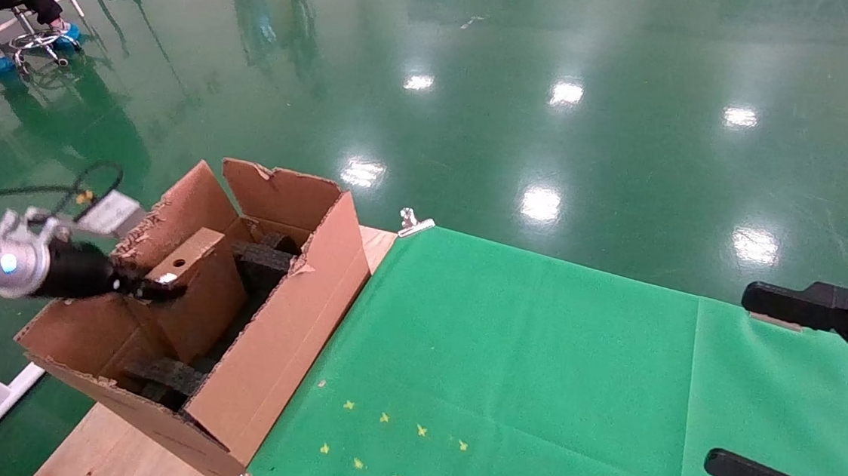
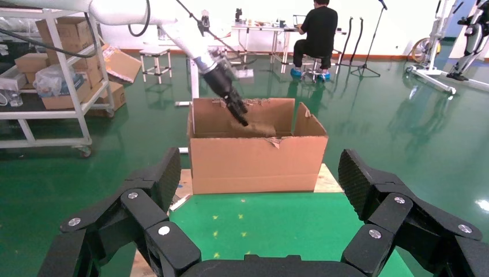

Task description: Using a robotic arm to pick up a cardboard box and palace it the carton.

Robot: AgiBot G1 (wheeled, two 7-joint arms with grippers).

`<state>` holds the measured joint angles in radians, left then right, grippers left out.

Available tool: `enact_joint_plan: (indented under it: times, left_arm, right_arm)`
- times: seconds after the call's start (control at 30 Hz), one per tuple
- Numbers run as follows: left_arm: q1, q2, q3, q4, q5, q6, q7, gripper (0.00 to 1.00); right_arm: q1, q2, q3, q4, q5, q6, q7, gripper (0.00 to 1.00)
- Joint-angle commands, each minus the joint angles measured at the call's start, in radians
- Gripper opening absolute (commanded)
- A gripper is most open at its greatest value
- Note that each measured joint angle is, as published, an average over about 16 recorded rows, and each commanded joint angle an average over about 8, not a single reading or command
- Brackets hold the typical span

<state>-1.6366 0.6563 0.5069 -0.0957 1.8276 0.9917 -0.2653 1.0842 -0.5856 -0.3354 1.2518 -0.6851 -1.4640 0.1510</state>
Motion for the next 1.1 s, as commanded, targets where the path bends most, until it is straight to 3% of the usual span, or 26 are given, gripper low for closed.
enact_joint_plan:
  times: [0.03,0.3,0.57,0.77,1.1]
  left_arm:
    - [-0.011,-0.003,0.000,-0.015,0.000,0.001,0.010,1.00]
    - [-0.047,-0.072,-0.068,-0.166,-0.114,0.147,0.065,1.00]
    - [0.000,-0.123,-0.111,-0.376,-0.210,0.287,0.055,1.00]
    - [0.022,-0.136,-0.108,-0.454,-0.215,0.318,0.031,1.00]
    - [0.041,-0.128,-0.112,-0.463,-0.248,0.316,0.041,1.00]
  right_arm:
    - [0.000,0.000,0.000,0.000,0.000,0.000,0.000,1.00]
    - [0.000,0.000,0.000,0.000,0.000,0.000,0.000,1.00]
    - [0.000,0.000,0.000,0.000,0.000,0.000,0.000,1.00]
    - [0.000,0.000,0.000,0.000,0.000,0.000,0.000,1.00]
    - [0.000,0.000,0.000,0.000,0.000,0.000,0.000,1.00]
